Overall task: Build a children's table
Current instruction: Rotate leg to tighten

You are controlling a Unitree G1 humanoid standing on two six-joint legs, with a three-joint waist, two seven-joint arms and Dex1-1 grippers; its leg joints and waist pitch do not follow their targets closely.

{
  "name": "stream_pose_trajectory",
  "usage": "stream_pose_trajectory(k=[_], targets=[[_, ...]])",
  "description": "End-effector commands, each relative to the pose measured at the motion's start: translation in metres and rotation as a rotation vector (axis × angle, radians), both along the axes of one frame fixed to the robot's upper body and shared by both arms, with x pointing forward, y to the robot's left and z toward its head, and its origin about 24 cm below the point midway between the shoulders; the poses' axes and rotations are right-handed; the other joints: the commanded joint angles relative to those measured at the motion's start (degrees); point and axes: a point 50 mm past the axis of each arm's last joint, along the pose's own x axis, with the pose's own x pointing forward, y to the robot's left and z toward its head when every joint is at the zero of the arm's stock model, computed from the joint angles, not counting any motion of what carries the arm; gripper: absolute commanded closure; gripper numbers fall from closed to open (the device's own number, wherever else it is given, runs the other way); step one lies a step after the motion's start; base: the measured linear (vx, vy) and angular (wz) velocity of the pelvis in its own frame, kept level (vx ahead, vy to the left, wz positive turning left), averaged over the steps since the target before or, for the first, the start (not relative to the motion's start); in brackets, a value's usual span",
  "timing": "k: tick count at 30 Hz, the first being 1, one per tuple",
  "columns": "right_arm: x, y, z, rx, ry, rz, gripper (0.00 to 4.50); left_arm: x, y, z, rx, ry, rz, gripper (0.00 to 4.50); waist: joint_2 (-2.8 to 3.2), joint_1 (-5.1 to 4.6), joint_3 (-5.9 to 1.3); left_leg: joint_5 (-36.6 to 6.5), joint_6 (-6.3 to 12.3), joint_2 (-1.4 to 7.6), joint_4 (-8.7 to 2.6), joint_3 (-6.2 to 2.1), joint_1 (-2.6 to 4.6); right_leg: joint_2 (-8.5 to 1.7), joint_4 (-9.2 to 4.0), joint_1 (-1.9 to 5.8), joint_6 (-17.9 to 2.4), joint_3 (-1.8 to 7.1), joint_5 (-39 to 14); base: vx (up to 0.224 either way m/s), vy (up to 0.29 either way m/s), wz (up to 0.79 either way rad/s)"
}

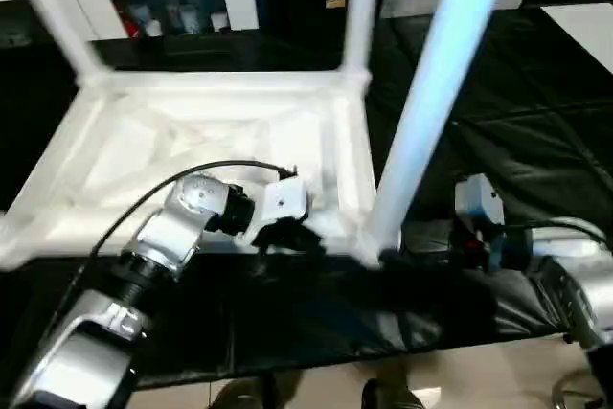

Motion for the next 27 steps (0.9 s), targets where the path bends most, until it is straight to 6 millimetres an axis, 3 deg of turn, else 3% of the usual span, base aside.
stream_pose_trajectory(k=[1,3,11,16,22,24,25,27], targets=[[0.000,0.003,0.000,-0.014,0.028,0.074,0.90,-0.012,-0.006,-0.015,0.096,0.070,-0.136,4.50,-0.96,-0.19,-3.48,-10.9,6.52,4.95,-3.74,-2.09,2.50,-3.36,-2.98,1.53,-16.9,1.50,-6.7,0.000,0.000,0.00],[0.001,0.004,0.000,-0.016,0.034,0.084,1.26,-0.012,-0.007,-0.015,0.100,0.070,-0.146,4.50,-1.17,-0.08,-3.57,-9.8,6.79,4.97,-3.67,-2.02,2.51,-3.33,-2.77,1.53,-17.1,1.50,-5.5,0.000,0.000,0.00],[0.006,0.016,0.002,0.002,0.055,0.180,1.87,-0.013,-0.011,-0.015,0.115,0.074,-0.207,4.50,-1.50,0.64,-3.73,-7.1,8.18,4.92,-3.27,-1.86,2.41,-3.35,-2.29,1.61,-17.8,1.48,-2.1,0.000,0.000,0.00],[-0.002,0.016,-0.003,0.000,0.115,0.228,2.25,-0.012,-0.008,-0.016,0.119,0.079,-0.192,4.50,-1.40,0.77,-3.61,-7.5,8.13,4.95,-3.36,-1.91,2.41,-3.36,-2.42,1.61,-17.7,1.47,-3.3,0.000,0.000,0.00],[-0.008,0.019,-0.008,0.054,0.164,0.150,2.44,-0.007,-0.003,-0.016,0.069,0.102,-0.070,4.50,-0.96,0.93,-3.48,-9.5,6.32,5.00,-3.66,-1.97,2.61,-3.34,-2.61,1.51,-17.5,1.57,-5.4,0.000,0.000,0.00],[-0.010,0.031,-0.018,0.068,0.169,-0.019,2.45,-0.001,-0.002,-0.015,0.030,0.095,0.084,4.50,-1.09,0.82,-3.23,-9.7,5.97,5.08,-3.98,-1.94,2.35,-3.28,-2.67,1.40,-17.3,1.63,-5.5,0.000,0.000,0.00],[-0.010,0.034,-0.020,0.067,0.162,-0.051,2.46,0.000,-0.002,-0.015,0.026,0.092,0.114,4.50,-1.12,0.77,-3.11,-10.8,5.49,5.03,-4.18,-2.01,2.41,-3.32,-2.93,1.32,-17.1,1.60,-7.2,0.000,0.000,0.00],[-0.009,0.041,-0.025,0.053,0.136,-0.140,2.46,0.001,-0.005,-0.014,0.008,0.088,0.176,4.50,-1.12,0.17,-2.77,-15.3,3.08,4.78,-4.50,-2.22,2.49,-3.59,-3.80,1.05,-15.4,1.68,-15.7,0.000,0.000,0.00]])
